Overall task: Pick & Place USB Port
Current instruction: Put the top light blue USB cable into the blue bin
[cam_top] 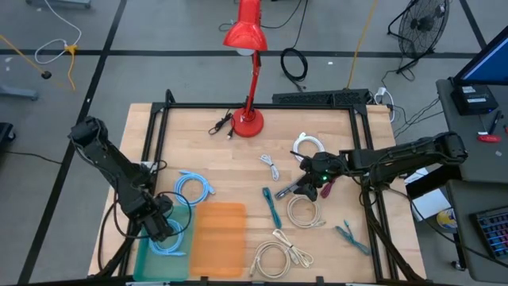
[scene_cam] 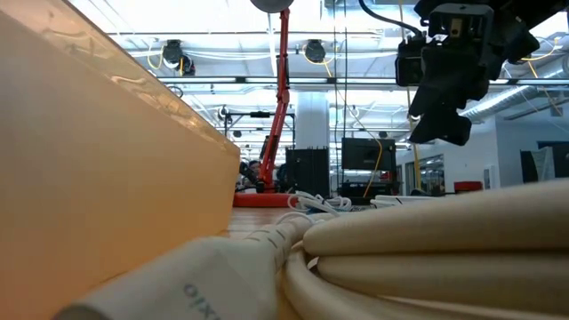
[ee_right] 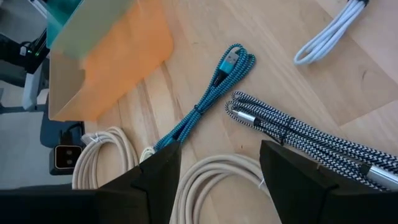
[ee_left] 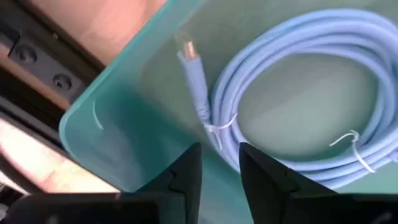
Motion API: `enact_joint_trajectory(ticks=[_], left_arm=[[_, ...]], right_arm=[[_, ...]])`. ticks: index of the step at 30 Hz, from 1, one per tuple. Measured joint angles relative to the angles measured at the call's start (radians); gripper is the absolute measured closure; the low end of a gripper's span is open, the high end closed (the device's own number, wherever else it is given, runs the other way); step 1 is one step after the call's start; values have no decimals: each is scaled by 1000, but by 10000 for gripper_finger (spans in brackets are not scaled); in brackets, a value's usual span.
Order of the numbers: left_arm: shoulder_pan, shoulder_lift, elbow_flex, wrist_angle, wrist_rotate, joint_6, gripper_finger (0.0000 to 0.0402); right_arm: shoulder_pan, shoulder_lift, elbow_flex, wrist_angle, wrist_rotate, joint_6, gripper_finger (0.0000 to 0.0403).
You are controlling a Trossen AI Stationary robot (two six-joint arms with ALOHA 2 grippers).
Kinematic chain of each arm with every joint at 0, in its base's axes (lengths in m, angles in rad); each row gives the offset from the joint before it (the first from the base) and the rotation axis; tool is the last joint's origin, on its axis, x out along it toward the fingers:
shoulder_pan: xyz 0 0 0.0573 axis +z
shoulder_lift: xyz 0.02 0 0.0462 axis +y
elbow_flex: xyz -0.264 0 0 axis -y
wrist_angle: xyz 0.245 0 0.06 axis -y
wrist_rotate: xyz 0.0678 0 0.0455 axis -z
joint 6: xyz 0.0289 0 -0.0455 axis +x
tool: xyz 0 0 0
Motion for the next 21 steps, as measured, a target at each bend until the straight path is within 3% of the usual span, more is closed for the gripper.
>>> enact_joint_trajectory(ticks=[6, 11, 13, 21], left_arm=[[-1, -11, 57, 111, -78, -47, 300], [-23, 6, 72, 255, -217, -135, 362], [-30, 40, 72, 260, -222, -150, 391], [-10, 202, 71, 251, -196, -122, 400]], right_arm=[[0, 0, 0, 0, 0, 0, 195], [0, 0, 0, 0, 0, 0, 195], [0, 0, 0, 0, 1, -3, 195], [0, 0, 0, 0, 3, -24, 195]])
